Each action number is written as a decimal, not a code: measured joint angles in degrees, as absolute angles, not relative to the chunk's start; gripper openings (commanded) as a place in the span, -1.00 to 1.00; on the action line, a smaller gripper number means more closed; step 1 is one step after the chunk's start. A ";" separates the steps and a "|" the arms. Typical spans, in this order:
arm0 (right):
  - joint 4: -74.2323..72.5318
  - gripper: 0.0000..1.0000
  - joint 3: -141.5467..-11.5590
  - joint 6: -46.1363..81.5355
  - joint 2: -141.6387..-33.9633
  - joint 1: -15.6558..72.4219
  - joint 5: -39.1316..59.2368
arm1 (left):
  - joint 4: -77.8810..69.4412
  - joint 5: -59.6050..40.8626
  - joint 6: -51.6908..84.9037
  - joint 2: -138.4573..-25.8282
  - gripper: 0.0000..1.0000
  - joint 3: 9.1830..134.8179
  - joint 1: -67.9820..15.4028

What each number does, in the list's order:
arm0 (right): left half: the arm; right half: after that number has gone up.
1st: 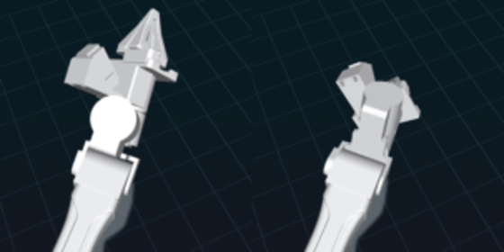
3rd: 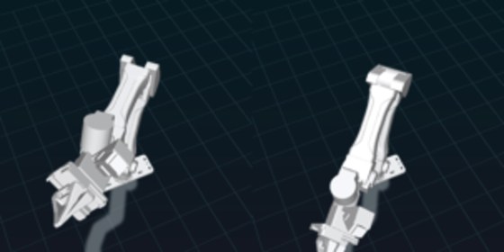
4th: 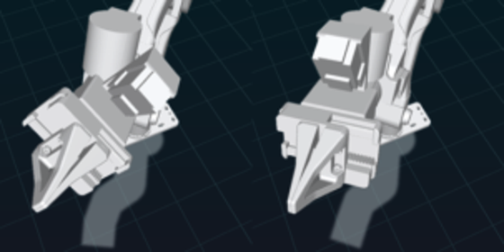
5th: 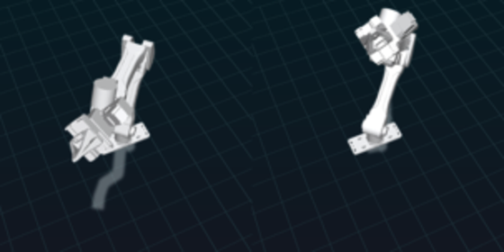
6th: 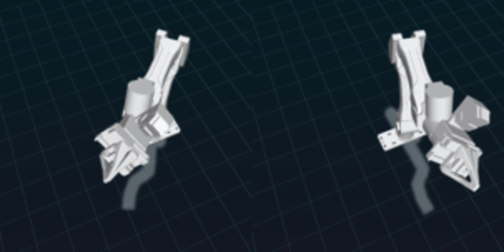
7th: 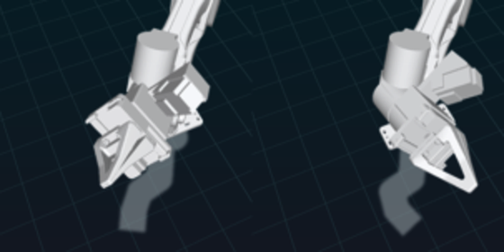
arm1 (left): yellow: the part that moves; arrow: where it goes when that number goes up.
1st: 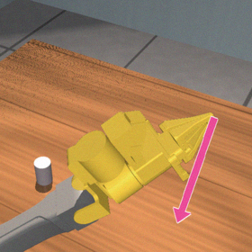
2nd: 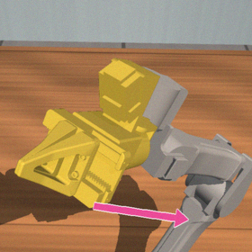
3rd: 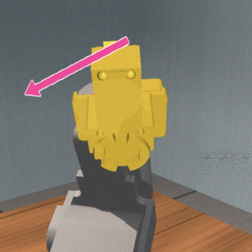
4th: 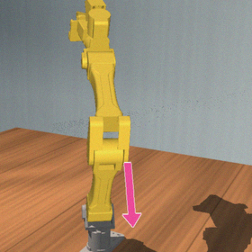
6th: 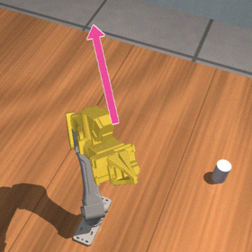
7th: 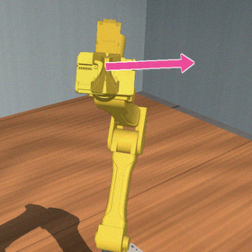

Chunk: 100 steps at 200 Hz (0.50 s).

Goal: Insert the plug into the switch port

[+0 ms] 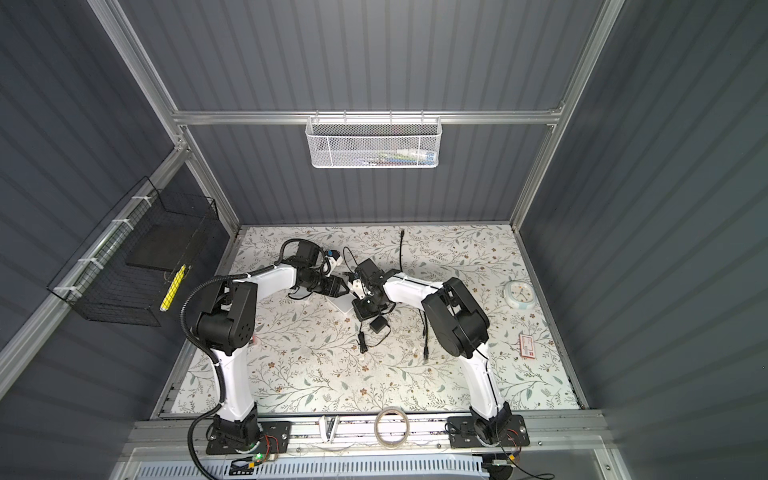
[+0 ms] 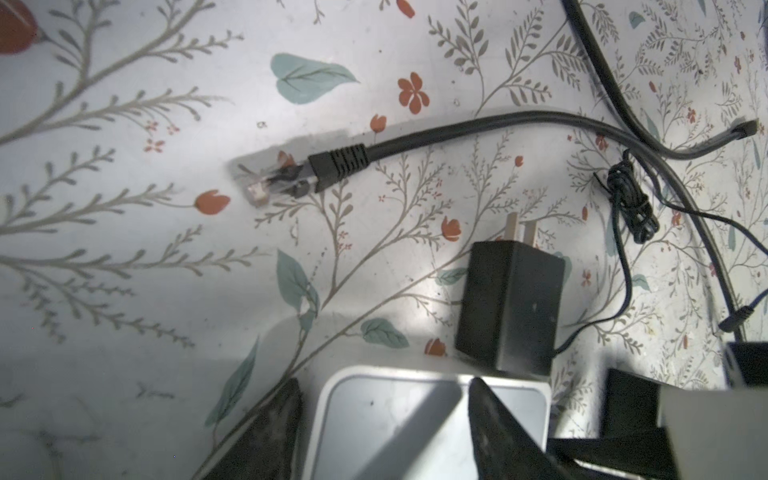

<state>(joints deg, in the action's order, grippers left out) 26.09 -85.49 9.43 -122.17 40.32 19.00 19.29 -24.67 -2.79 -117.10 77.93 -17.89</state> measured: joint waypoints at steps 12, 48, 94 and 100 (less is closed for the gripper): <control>26.02 -1.00 -85.45 9.04 -122.17 40.32 19.38 | 19.29 -24.73 -2.79 -117.10 0.25 77.93 -17.85; 25.96 -1.00 -85.27 7.84 -122.17 40.32 19.86 | 19.33 -25.56 -2.79 -117.12 0.18 77.84 -17.56; 26.65 -1.00 -85.27 6.94 -122.15 40.32 19.94 | 18.98 -26.33 -2.90 -117.14 -0.02 77.30 -17.15; 26.70 -1.00 -85.27 6.94 -122.13 40.32 19.94 | 18.81 -26.57 -2.98 -117.14 -0.03 77.23 -17.04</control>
